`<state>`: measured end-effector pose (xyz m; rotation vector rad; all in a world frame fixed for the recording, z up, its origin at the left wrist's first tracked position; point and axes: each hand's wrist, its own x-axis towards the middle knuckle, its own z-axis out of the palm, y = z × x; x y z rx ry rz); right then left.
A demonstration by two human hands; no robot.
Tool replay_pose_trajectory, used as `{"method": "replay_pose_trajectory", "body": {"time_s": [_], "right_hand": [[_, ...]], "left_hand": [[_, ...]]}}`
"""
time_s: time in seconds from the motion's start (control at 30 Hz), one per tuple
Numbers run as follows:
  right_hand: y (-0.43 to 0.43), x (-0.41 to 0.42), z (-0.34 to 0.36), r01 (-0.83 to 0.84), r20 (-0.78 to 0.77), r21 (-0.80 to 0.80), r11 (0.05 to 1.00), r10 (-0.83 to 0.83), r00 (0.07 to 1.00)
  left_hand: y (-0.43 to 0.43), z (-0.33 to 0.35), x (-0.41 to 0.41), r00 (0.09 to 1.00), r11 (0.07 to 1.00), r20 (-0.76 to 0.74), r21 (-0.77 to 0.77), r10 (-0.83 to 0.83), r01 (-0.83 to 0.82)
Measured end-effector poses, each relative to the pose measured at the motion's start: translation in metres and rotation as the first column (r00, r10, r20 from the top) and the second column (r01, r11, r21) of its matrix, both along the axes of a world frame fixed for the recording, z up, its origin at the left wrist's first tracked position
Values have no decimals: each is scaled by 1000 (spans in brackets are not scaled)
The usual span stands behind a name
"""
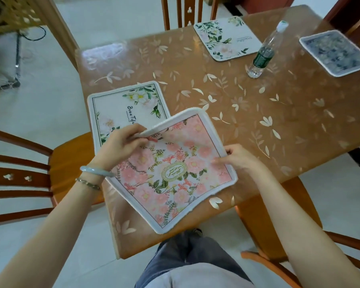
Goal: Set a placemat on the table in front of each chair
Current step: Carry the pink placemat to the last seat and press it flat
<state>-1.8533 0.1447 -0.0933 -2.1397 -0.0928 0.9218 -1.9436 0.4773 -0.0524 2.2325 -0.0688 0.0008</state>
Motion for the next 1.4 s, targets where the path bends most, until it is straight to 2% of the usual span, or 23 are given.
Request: {"method": "replay_pose_trajectory", "body": {"time_s": [0.07,0.1,0.13,0.17,0.2,0.27,0.3,0.33,0.4,0.47,0.53,0.6,0.7,0.9,1.1,1.27,1.4], "right_hand": [[-16,5,7,-38,-38,-85,996,35,999],[-24,7,8,-9,-61,-97,995,3,998],[-32,6,8,58,-100,-50,997,-63,993],[-40,6,7,176,-174,67,982,-162,971],[-47,5,5,331,-287,220,918,-263,921],[-58,5,4,572,-471,476,668,-356,807],[-62,7,3,608,-498,540,582,-361,788],[-64,9,4,612,-502,573,545,-356,788],[-64,14,6,580,-454,556,595,-368,812],[-65,23,5,585,-374,482,652,-450,811],[-70,33,5,649,-282,422,633,-589,758],[-85,47,5,670,-143,395,629,-678,721],[-122,72,7,650,39,318,690,-695,718],[-219,129,7,616,208,230,754,-656,725],[-301,182,-9,581,244,181,794,-608,755],[-356,216,-34,536,270,133,834,-550,790],[-384,233,-55,488,229,77,869,-492,840]], "left_hand": [[6,2,10,997,995,-18,-78,69,-70],[8,3,15,994,987,-20,-123,105,-107],[10,4,20,990,976,-18,-164,141,-143],[11,4,25,984,963,-17,-203,179,-178],[11,3,29,976,943,-28,-253,215,-215],[6,-1,36,954,879,-84,-373,287,-297],[2,-4,40,944,844,-113,-425,310,-328],[-4,-7,44,937,810,-136,-472,322,-347],[-19,-15,50,929,735,-173,-571,327,-365],[-38,-26,59,912,642,-213,-654,351,-400],[-61,-37,66,884,589,-261,-667,389,-456],[-91,-49,74,864,580,-295,-647,408,-494],[-142,-59,89,837,573,-348,-613,423,-545],[-238,-72,124,803,573,-434,-563,408,-595],[-326,-84,160,751,511,-519,-552,408,-659],[-381,-108,176,686,546,-605,-442,404,-711],[-409,-121,182,632,584,-661,-345,404,-735]]}}
